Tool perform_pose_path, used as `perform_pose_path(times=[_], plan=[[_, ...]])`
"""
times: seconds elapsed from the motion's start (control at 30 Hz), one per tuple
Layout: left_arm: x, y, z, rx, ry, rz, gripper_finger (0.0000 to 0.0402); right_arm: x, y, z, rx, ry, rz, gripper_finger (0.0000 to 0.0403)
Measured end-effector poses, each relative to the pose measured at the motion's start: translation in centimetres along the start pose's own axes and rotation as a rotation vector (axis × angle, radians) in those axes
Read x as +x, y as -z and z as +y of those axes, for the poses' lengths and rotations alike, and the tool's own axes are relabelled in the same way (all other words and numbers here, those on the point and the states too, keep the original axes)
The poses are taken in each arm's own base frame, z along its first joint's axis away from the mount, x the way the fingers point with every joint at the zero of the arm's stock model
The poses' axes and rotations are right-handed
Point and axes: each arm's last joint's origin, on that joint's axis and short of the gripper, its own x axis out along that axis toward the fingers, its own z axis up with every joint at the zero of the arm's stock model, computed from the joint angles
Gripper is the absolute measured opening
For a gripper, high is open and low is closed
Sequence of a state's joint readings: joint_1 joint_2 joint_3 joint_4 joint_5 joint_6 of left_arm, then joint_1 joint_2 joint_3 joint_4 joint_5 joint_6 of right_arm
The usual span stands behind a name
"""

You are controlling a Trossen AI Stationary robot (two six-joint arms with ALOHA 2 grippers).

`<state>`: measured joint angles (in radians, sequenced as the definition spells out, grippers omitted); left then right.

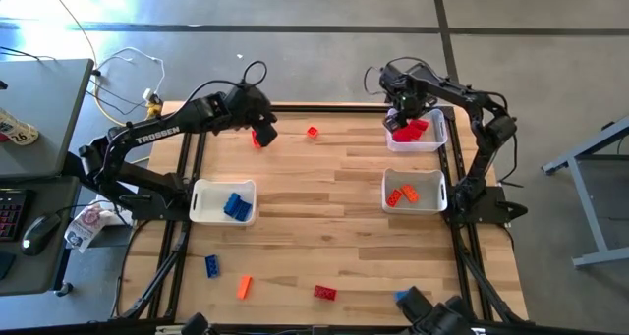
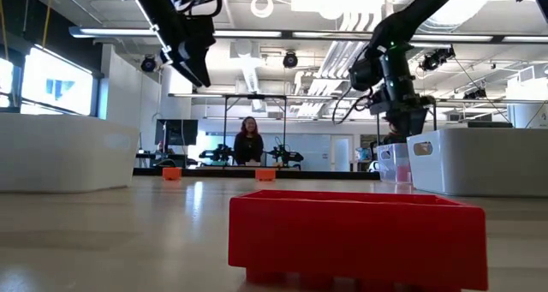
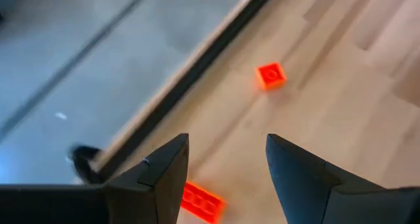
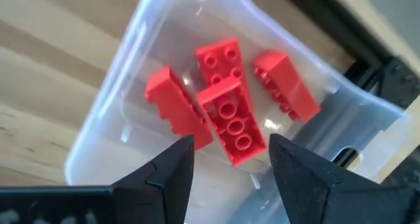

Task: Sort & place blocks by color
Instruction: Put the orange game piece into the gray bin

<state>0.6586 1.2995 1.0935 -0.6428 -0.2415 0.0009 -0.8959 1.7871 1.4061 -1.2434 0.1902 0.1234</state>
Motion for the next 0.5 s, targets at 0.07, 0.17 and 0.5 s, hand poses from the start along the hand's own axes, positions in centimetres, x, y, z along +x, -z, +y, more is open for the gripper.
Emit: perform_pose_path(times=[0.07,0.17,0.5], plan=[[0.0,0.3,-0.1,-0.061,0.042,0.033,0.0188,-1.0,-0.2,-0.2,0.001,-0.005,-0.041,0.0183],[-0.1,1.0,-0.3,-0.162,0.107,0.109,0.0188,-2.1,-0.5,-0.4,0.0,-0.01,-0.096,0.0183],[-1.2,2.8,-3.1,-0.308,0.172,0.312,0.0188,-4.2,-0.6,0.6,-0.041,-0.007,-0.196,0.0183]])
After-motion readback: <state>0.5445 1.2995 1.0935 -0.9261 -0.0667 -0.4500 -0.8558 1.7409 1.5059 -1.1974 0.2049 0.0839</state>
